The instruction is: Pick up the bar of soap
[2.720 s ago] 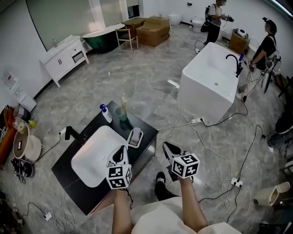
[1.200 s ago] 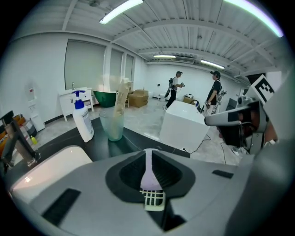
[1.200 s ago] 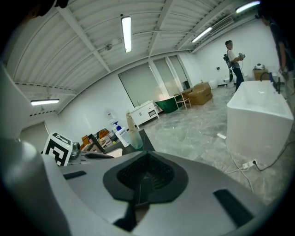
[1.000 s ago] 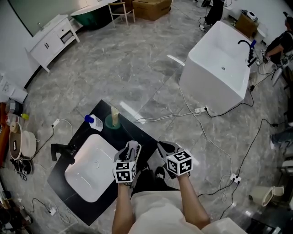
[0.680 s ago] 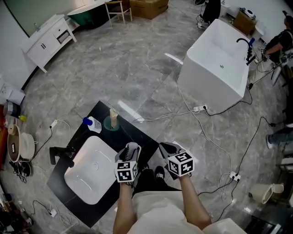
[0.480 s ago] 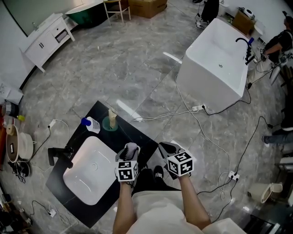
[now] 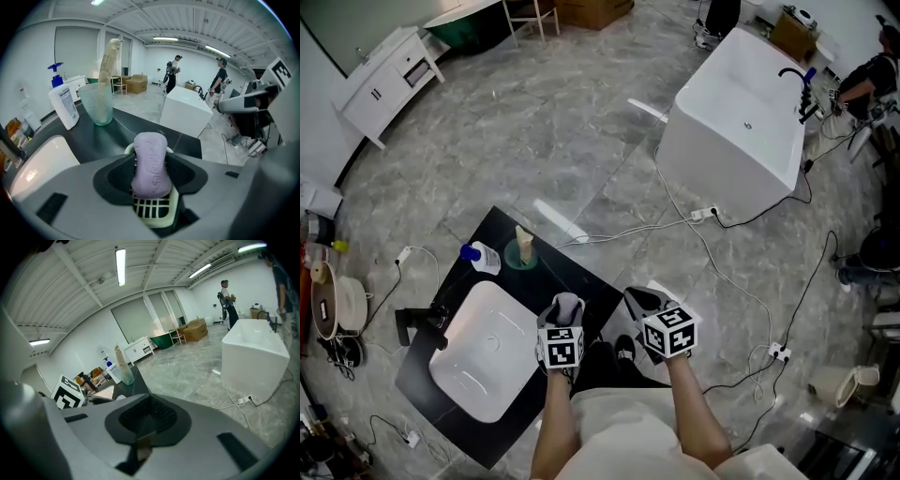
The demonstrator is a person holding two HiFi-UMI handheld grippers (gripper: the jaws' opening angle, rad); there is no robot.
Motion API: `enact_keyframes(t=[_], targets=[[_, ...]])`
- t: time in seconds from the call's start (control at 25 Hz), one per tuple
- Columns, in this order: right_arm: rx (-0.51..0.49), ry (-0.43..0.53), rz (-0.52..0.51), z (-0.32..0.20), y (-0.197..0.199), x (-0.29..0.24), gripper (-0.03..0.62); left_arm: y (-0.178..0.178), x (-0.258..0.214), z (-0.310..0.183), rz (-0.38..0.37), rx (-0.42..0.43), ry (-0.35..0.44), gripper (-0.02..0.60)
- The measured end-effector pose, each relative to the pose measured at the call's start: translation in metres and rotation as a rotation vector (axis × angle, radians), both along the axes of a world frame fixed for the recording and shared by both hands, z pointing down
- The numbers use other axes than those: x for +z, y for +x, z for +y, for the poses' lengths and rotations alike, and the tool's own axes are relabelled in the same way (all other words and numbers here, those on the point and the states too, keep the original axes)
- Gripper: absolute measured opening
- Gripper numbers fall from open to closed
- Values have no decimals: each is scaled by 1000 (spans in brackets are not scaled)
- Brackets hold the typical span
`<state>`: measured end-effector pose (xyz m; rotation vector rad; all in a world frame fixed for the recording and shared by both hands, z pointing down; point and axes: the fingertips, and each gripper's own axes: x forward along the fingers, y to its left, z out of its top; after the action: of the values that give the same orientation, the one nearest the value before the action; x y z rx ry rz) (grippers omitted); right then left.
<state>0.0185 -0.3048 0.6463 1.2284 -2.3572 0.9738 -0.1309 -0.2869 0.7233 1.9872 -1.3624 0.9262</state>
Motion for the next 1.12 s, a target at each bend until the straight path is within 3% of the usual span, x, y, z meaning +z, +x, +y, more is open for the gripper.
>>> enact_keyframes(t=[0.32,1.12], targets=[[10,-5,3,-4,3,0,5,-2,4,-5,-17,-12,-22,210],[31,3,-1,-2,12,-1,5,-2,-6,-10,-35,-1,20,201]])
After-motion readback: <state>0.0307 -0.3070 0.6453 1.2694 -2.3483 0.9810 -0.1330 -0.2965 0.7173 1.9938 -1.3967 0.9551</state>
